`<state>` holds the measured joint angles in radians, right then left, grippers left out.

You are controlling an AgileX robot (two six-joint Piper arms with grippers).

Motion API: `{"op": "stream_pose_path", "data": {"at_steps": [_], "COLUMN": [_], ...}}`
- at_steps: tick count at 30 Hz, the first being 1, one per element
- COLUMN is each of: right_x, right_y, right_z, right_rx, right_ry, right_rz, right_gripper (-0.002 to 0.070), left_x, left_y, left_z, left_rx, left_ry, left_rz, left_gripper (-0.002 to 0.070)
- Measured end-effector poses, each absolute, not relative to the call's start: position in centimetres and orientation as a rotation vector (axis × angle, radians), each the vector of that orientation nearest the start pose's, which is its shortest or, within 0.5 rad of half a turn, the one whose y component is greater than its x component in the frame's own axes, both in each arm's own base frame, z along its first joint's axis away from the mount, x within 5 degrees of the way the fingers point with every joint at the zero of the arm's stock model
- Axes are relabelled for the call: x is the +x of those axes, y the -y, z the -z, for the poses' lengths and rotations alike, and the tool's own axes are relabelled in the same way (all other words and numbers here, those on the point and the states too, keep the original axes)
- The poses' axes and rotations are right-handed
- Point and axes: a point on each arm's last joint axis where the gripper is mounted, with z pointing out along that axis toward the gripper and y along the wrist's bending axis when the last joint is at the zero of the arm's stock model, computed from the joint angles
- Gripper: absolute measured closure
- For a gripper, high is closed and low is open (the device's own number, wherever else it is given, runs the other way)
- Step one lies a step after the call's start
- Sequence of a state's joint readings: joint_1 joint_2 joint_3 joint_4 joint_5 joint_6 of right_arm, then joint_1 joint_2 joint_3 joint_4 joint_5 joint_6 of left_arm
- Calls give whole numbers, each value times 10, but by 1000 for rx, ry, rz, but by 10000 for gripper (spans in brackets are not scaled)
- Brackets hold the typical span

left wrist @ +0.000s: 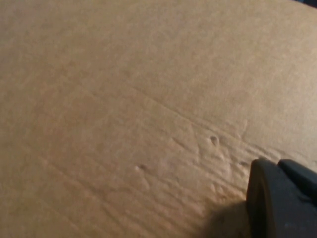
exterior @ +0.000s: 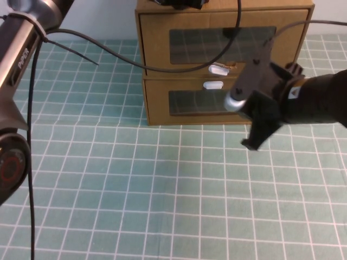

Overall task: Open the shoe box
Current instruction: 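Pull the top drawer of the cardboard box fully open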

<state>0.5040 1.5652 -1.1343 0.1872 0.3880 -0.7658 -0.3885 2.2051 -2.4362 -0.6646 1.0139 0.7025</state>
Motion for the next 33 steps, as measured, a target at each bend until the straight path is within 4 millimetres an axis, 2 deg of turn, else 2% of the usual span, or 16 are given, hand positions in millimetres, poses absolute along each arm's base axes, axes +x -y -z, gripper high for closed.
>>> {"op": "stream_pose_path", "data": {"at_steps": [4,6,7,13,18,22,24,27,30,33], "right_x": [313,317,319,325,324,326,328,330,330,329], "right_y": [-186,-189,-192,-210,-232,-240,-236,-227,-222,-222], "right_z": [-284,-285,-285,-273,-268,-271,-272,-270,-265,-260], "right_rx": [-1147,-1163,-1194,-1367,-1348,-1284,-1235,-1177,-1157,-1156], "right_ry": [-1799,-1720,-1668,-1439,-1310,-1197,-1207,-1306,-1405,-1473], "right_rz": [0,52,92,244,304,548,665,741,741,692], "right_gripper": [482,400,383,411,417,417,417,417,400,330], "left_x": [438,439,439,440,440,440,440,440,440,440], "left_y": [231,231,232,232,232,232,232,232,232,232], "left_z": [-383,-381,-381,-380,-380,-380,-380,-380,-380,-380], "left_rx": [1032,1031,1032,1036,1037,1037,1039,1040,1039,1042], "left_ry": [-1884,-1896,-1897,-1904,-1905,-1905,-1904,-1903,-1902,-1904], "left_rz": [610,603,601,584,583,583,582,580,580,581], "left_gripper": [680,680,680,680,680,680,680,680,680,680]}}
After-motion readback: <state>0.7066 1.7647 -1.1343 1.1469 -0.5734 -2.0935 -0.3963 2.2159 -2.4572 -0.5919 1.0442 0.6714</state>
